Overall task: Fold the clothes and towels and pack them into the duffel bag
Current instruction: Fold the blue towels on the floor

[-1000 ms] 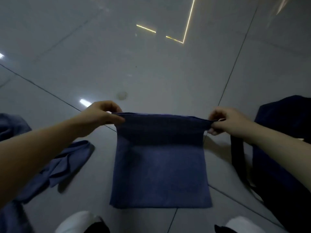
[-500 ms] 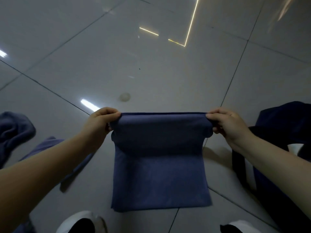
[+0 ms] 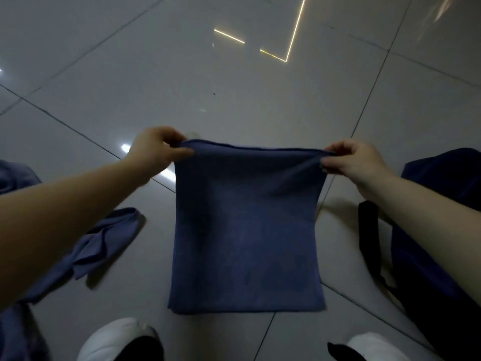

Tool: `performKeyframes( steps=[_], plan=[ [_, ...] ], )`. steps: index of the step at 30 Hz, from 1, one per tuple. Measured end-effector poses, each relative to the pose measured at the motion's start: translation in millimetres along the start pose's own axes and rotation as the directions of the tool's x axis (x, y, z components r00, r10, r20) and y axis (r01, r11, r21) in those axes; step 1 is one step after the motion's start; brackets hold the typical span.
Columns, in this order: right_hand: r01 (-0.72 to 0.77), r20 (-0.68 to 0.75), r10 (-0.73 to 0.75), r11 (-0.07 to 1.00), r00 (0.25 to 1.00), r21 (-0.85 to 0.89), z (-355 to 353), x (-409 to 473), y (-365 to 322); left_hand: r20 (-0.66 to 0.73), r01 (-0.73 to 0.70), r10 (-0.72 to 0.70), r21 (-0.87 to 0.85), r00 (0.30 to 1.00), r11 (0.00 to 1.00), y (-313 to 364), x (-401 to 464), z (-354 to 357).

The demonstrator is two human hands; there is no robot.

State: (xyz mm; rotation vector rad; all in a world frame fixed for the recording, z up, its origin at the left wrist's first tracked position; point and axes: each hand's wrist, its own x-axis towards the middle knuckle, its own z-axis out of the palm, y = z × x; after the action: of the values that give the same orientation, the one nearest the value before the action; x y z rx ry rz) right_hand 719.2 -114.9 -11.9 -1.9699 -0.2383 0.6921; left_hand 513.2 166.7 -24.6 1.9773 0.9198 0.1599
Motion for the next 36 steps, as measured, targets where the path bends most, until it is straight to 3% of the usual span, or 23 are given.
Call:
performKeyframes(
  steps=[3, 5, 10, 12, 14, 16, 18, 27, 31, 33, 36],
  plan=[
    [0.053, -0.111, -0.065, 0.993, 0.992, -0.109, 5.6, 13.7, 1.3, -0.068, -0.096, 0.097, 0.023, 0.993, 0.995, 8.2, 9.5, 0.0],
    [0.112, -0.123, -0.143, 0.967, 0.982, -0.227, 5.1, 9.8, 4.3, -0.028, -0.159, 0.161, 0.071, 0.987, 0.985, 9.2, 7.5, 2.4],
    [0.27, 0.205, -0.182, 0.756, 0.962, -0.596, -4.4, -32.4, 25.5, 0.14, -0.389, 0.363, 0.33, 0.921, 0.86, -28.9, -43.5, 14.0],
    [0.373, 0.345, -0.181, 0.665, 0.921, -0.647, -1.9, -55.5, 49.3, 0.246, -0.489, 0.423, 0.383, 0.872, 0.784, -57.4, -72.4, 22.1],
    [0.413, 0.436, -0.12, 0.609, 0.892, -0.677, 3.7, -75.6, 79.1, 0.42, -0.629, 0.472, 0.44, 0.775, 0.641, -81.0, -97.2, 28.4],
    [0.402, 0.469, -0.04, 0.583, 0.882, -0.706, 9.3, -86.7, 105.4, 0.576, -0.725, 0.45, 0.458, 0.682, 0.514, -94.6, -109.5, 32.2],
    [0.425, 0.504, -0.018, 0.562, 0.864, -0.709, 11.8, -88.1, 122.3, 0.634, -0.754, 0.417, 0.478, 0.652, 0.452, -98.8, -111.7, 34.8],
    [0.536, 0.577, -0.05, 0.443, 0.815, -0.719, 13.6, -78.9, 130.4, 0.627, -0.755, 0.433, 0.45, 0.647, 0.477, -100.8, -112.2, 32.8],
    [0.492, 0.414, -0.273, 0.575, 0.869, -0.654, 5.4, -85.5, 105.2, 0.456, -0.697, 0.527, 0.478, 0.717, 0.535, -84.5, -113.9, 14.4],
    [0.525, 0.379, -0.364, 0.596, 0.851, -0.608, 0.2, -98.0, 89.0, 0.344, -0.656, 0.567, 0.509, 0.748, 0.557, -73.8, -123.4, 2.8],
    [0.578, 0.405, -0.412, 0.577, 0.816, -0.576, -4.3, -119.4, 84.9, 0.278, -0.656, 0.615, 0.508, 0.738, 0.558, -76.2, -149.3, -2.8]
  ],
)
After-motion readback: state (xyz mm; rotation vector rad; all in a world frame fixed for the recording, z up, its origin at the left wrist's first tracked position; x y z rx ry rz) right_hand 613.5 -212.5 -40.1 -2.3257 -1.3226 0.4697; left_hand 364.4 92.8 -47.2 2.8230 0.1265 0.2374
